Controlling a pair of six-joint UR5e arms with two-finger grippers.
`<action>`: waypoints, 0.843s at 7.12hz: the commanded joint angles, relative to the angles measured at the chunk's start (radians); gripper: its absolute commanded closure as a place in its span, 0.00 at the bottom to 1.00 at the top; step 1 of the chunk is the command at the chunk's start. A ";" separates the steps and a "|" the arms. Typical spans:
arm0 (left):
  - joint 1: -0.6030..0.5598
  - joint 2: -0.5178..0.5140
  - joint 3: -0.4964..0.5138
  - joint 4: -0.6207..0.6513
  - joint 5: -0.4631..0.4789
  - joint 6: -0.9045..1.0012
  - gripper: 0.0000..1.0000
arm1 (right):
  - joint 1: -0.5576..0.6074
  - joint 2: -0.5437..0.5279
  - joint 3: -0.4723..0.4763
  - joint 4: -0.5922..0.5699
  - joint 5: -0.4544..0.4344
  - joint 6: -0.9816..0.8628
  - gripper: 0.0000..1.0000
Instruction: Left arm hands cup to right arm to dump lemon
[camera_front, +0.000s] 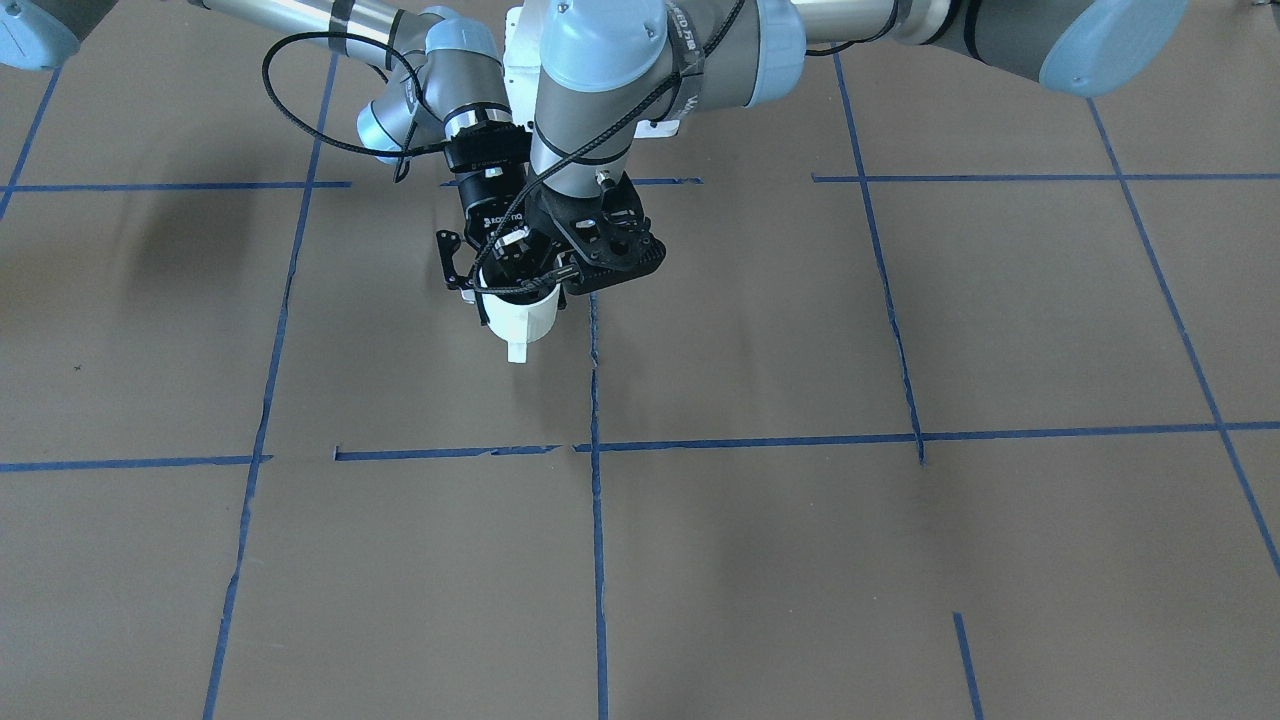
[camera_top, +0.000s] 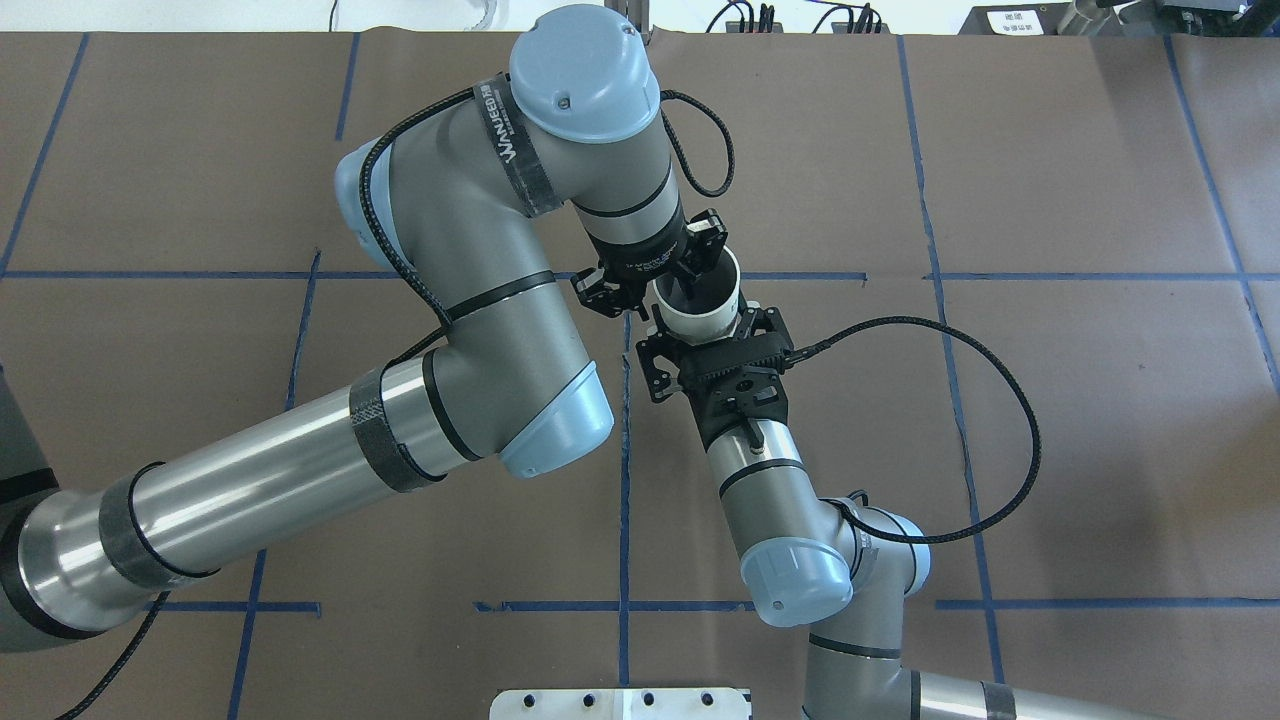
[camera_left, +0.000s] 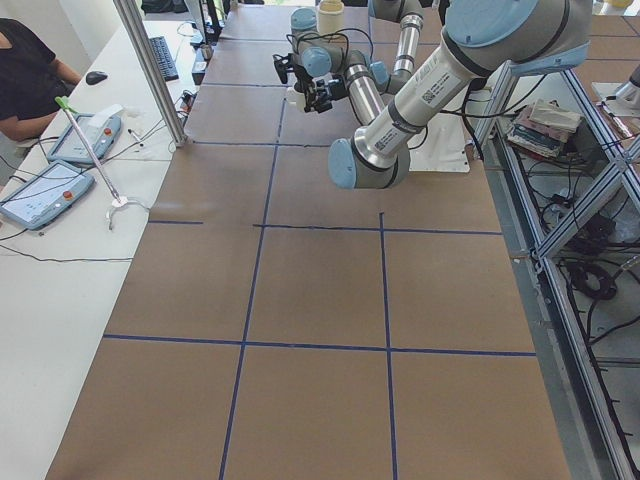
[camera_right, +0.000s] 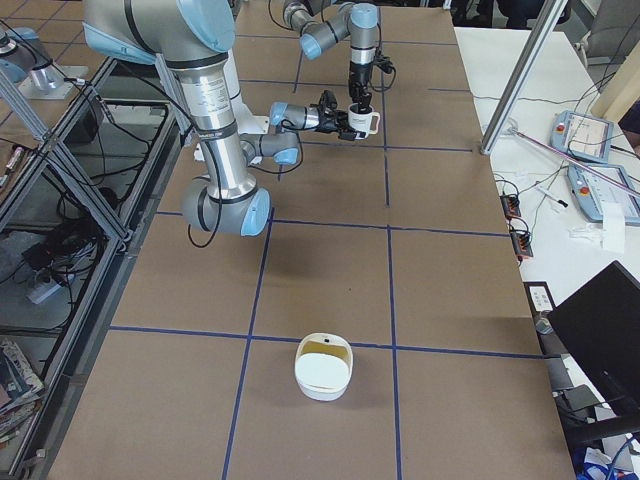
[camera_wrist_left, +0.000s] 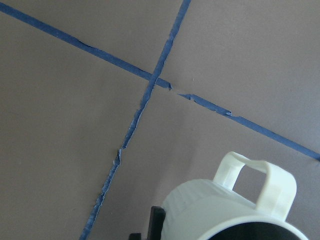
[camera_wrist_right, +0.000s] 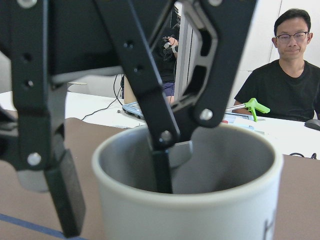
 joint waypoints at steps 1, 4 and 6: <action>0.000 0.001 -0.002 0.000 0.000 0.000 0.83 | 0.000 -0.003 -0.002 0.000 0.000 -0.001 0.59; 0.000 -0.002 -0.002 0.003 0.000 -0.002 1.00 | -0.001 -0.013 -0.009 -0.002 0.000 -0.015 0.00; 0.000 -0.005 -0.005 0.005 0.000 -0.006 1.00 | -0.021 -0.032 -0.015 -0.002 -0.003 -0.013 0.00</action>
